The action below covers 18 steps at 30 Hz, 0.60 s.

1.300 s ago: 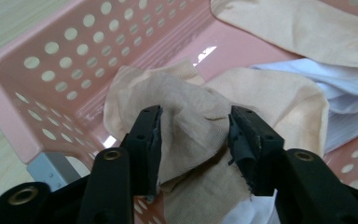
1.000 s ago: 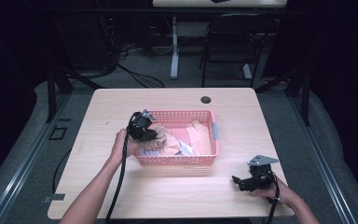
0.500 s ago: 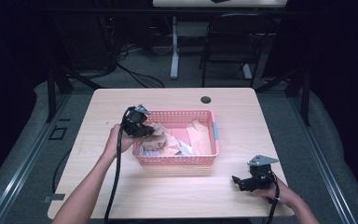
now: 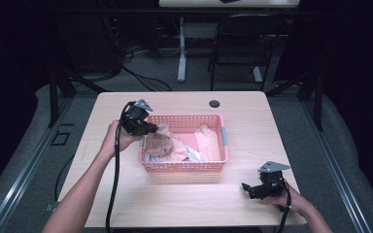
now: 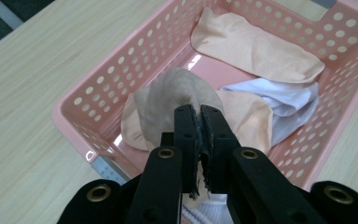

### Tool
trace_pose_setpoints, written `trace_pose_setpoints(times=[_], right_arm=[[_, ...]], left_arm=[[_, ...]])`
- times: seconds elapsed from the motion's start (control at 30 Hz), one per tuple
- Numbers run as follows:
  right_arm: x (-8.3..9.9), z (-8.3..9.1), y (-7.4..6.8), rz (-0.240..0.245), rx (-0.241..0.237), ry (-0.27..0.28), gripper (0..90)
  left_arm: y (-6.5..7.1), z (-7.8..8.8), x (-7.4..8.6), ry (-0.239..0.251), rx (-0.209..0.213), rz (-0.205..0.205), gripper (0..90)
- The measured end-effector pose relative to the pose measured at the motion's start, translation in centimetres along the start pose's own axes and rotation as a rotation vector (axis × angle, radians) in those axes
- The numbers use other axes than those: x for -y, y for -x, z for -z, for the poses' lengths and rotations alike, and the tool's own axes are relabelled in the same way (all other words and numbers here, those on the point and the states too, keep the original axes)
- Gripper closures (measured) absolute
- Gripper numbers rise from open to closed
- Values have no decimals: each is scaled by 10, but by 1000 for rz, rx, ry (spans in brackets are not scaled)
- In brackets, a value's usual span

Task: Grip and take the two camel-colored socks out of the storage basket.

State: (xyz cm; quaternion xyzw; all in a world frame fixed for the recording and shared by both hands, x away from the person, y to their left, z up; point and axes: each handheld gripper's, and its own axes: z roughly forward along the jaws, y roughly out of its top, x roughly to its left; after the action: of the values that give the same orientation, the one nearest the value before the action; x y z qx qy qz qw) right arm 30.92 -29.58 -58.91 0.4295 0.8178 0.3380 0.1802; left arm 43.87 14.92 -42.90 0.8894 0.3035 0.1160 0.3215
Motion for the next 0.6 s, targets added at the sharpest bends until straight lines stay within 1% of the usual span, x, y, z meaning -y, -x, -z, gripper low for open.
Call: trace_pose_setpoints(times=[0.03, 0.07, 0.13, 0.4, 0.5, 0.6], right_arm=[[0, 0, 0, 0, 0, 0, 0], [0, 0, 0, 1, -1, -1, 0], [0, 0, 0, 0, -1, -1, 0], [0, 0, 0, 0, 0, 0, 0], [0, 0, 0, 0, 0, 0, 0], [0, 0, 0, 1, -1, 0, 0]], left_arm=[[0, 3, -2, 1, -2, -7, 856], [1, 4, -3, 6, -3, -6, 856], [1, 10, -7, 5, -4, -20, 856], [2, 22, -16, 19, -15, -33, 857], [1, 30, -22, 17, -5, -43, 857], [1, 34, -25, 14, 2, -46, 857]])
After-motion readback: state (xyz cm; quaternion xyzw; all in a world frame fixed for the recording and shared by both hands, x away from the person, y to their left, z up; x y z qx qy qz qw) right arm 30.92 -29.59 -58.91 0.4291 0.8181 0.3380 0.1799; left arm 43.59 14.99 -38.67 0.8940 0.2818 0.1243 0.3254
